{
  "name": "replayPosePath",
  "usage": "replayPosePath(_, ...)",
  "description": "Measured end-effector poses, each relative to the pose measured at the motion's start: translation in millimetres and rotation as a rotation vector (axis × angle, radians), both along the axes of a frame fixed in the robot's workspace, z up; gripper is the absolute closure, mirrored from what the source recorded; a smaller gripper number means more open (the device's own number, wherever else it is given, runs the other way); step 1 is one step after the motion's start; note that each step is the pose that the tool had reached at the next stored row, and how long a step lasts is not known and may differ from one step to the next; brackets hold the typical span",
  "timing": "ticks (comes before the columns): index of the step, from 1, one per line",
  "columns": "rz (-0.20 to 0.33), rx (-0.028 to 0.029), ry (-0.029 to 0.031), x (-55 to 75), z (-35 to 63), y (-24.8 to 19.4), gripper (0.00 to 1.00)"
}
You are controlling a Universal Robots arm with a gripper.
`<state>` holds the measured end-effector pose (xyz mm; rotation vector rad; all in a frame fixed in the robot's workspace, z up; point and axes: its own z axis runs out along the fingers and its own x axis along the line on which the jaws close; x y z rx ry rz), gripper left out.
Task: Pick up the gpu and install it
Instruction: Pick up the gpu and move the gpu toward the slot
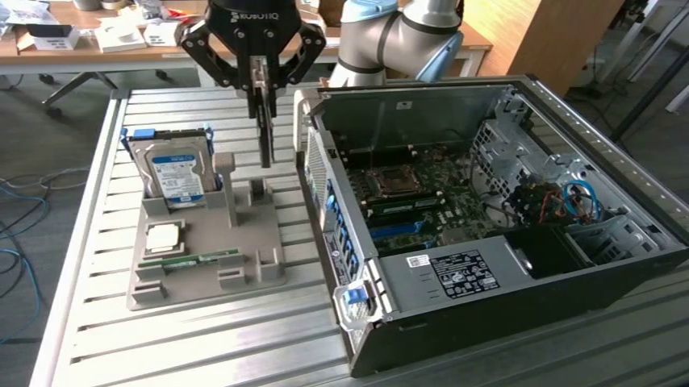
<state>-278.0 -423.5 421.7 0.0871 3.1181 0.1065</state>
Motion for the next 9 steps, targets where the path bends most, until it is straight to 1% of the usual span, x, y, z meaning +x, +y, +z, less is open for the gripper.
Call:
replayPosePath(5, 0.0, 0.0003, -0.0001, 7.2, 0.0, 0.0, 0.74)
replayPosePath(9, 0.0, 0.0035, 0.0, 14.8, 0.0, 0.0, 0.74)
